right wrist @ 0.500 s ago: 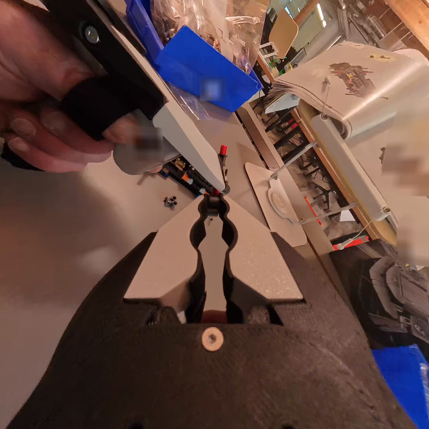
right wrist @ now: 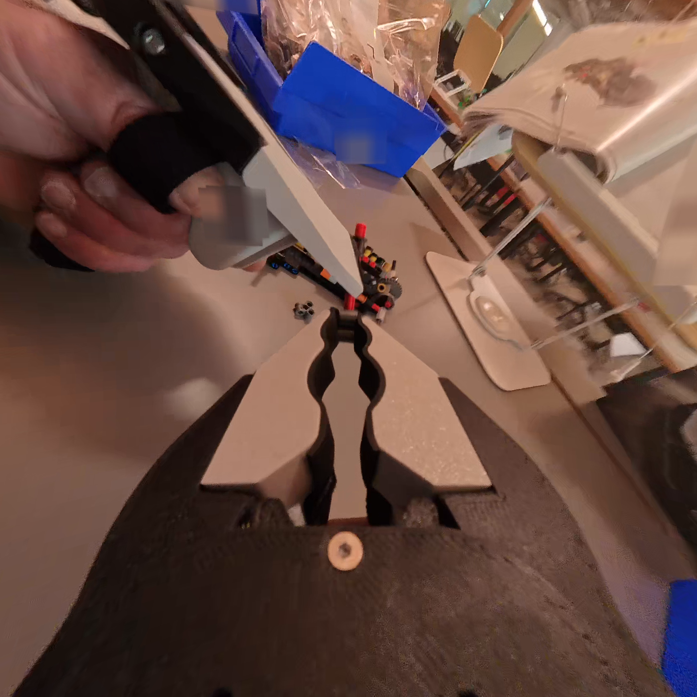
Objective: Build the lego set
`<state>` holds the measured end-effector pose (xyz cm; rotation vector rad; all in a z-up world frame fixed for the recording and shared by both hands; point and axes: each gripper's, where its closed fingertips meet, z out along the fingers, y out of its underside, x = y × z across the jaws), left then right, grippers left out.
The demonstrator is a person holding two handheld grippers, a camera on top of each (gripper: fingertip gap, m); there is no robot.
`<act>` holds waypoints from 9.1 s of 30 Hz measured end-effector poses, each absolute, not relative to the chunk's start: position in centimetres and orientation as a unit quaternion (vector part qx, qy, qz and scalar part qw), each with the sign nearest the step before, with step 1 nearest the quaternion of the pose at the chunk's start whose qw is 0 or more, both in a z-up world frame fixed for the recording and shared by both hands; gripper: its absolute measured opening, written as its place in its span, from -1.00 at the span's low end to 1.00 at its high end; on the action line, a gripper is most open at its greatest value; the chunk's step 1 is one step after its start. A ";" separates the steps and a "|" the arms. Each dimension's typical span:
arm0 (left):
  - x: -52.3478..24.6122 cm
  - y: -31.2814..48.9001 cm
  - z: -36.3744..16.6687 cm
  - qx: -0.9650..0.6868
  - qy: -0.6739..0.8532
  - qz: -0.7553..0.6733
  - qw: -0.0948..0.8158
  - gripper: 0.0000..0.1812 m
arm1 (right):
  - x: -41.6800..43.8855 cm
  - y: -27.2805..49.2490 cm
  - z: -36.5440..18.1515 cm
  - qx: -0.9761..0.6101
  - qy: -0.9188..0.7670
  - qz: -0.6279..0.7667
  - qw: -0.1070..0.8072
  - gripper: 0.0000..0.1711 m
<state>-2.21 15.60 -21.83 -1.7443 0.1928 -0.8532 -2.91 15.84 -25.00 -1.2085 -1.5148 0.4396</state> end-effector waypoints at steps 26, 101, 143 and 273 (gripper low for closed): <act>-3.0 14.6 -21.1 -0.687 0.106 -0.515 0.502 -0.96 | -2.7 12.6 -22.8 -0.552 -0.492 0.655 0.159 -0.94; -0.4 12.0 -20.2 -0.653 0.340 -0.400 0.545 -0.95 | -1.2 11.0 -22.0 -0.521 -0.627 0.561 0.144 -0.95; 0.2 11.5 -18.4 -0.614 0.329 -0.391 0.602 -0.95 | -1.0 10.6 -19.1 -0.453 -0.535 0.694 0.164 -0.95; -0.1 11.4 -20.2 -0.678 0.234 -0.438 0.542 -0.92 | 0.7 12.2 -19.5 -0.540 -0.369 0.682 0.326 -0.94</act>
